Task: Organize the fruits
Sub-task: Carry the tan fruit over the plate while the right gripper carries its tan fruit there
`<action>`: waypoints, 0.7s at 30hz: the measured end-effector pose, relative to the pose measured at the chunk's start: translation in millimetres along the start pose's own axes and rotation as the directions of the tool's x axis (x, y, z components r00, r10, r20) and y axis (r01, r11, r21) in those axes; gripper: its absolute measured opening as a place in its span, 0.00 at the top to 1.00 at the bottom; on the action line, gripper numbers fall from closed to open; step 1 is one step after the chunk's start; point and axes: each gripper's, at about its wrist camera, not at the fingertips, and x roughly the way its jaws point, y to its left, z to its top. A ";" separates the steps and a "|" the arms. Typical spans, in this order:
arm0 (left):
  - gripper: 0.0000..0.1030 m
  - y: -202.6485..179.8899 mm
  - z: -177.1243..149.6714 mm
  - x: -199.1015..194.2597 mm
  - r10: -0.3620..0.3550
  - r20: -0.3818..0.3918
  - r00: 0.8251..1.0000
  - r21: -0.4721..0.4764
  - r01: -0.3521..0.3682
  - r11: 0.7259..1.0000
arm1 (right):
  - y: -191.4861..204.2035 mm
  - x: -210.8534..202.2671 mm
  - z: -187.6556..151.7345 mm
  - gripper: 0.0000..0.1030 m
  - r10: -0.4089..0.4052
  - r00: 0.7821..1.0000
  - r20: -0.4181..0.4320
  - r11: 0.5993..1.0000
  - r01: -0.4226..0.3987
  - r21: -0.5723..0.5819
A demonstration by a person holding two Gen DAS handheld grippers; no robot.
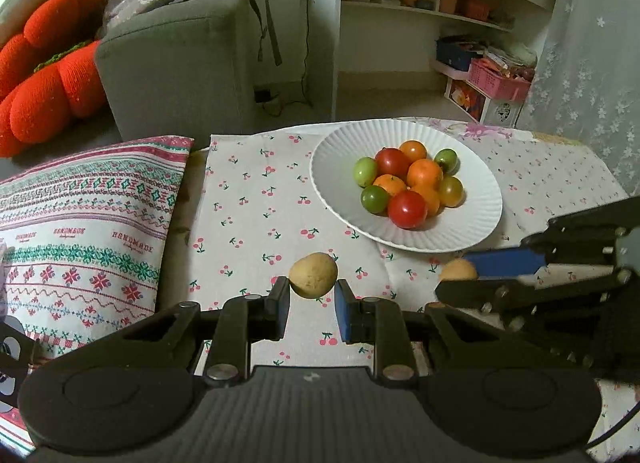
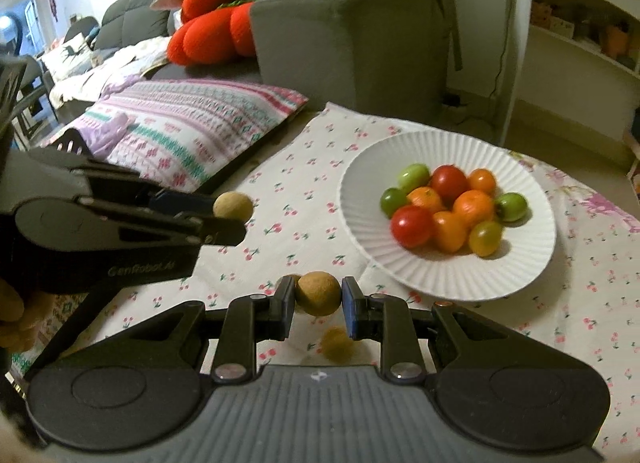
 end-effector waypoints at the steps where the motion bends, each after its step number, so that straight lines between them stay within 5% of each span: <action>1: 0.86 -0.5 0.5 -0.5 0.004 0.004 1.000 0.003 -0.004 1.000 | -2.4 -1.8 1.1 0.78 -0.003 1.000 0.005 1.000 0.003 0.005; 14: 0.86 -14.2 20.7 -1.0 -0.011 0.039 0.999 -0.018 0.012 1.000 | -33.9 -18.4 18.2 0.78 -0.051 0.996 0.073 0.995 0.045 0.085; 21: 0.86 -23.7 48.1 7.7 -0.054 0.077 0.996 -0.081 0.060 0.995 | -83.6 -35.8 38.2 0.78 -0.114 0.984 0.138 0.969 0.079 0.236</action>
